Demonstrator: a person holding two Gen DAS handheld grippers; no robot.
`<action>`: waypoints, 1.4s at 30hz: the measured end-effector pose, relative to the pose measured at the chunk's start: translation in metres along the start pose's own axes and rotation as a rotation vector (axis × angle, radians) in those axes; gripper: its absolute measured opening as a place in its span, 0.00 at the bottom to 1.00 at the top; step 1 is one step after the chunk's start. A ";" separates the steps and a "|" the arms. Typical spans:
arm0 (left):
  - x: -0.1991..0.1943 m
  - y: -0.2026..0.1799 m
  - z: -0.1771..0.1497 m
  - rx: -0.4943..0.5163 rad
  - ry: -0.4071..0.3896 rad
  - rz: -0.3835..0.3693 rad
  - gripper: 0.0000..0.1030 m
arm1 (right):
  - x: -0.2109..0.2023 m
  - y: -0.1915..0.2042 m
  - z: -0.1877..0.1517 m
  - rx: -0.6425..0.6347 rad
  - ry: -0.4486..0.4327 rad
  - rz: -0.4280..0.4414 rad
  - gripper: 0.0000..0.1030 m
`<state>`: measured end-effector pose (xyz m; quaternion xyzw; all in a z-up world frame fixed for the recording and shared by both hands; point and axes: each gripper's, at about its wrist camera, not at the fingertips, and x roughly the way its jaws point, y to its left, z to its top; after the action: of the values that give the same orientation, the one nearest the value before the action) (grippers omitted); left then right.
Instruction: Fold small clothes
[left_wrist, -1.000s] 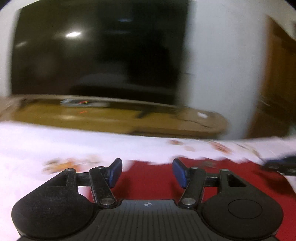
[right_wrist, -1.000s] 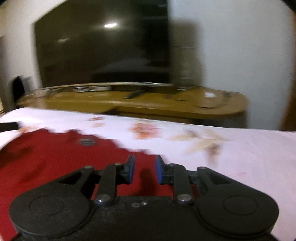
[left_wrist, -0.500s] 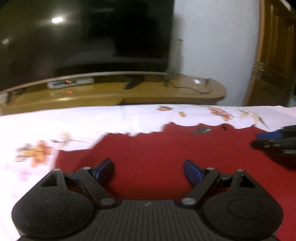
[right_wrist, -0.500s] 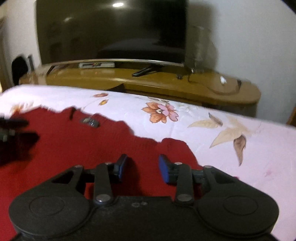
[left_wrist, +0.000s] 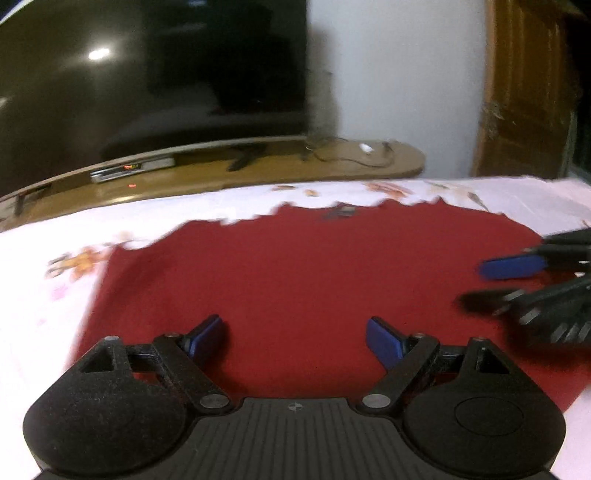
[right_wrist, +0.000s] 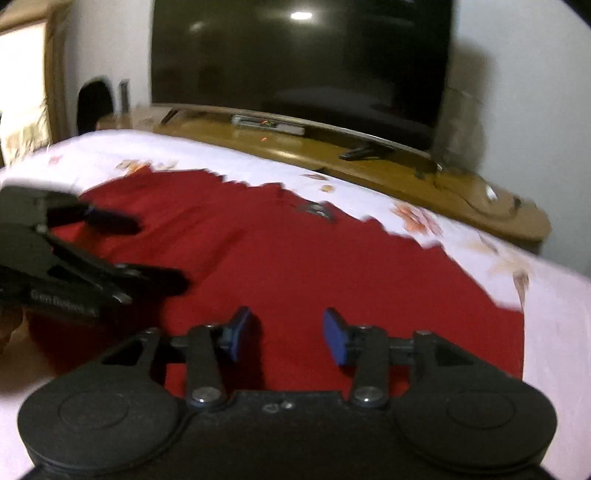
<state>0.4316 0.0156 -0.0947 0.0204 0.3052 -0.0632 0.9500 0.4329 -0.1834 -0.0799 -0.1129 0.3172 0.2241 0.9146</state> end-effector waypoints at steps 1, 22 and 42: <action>-0.005 0.010 -0.002 -0.015 0.002 0.017 0.82 | -0.003 -0.009 -0.003 0.015 0.005 -0.027 0.44; -0.049 0.044 -0.038 -0.071 0.064 0.124 0.84 | -0.078 -0.032 -0.062 0.172 0.061 -0.150 0.44; -0.103 0.102 -0.106 -0.777 0.010 -0.094 0.79 | -0.120 -0.021 -0.072 0.387 -0.018 -0.102 0.44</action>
<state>0.3012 0.1361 -0.1205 -0.3544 0.3116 0.0139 0.8816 0.3208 -0.2677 -0.0584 0.0509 0.3399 0.1134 0.9322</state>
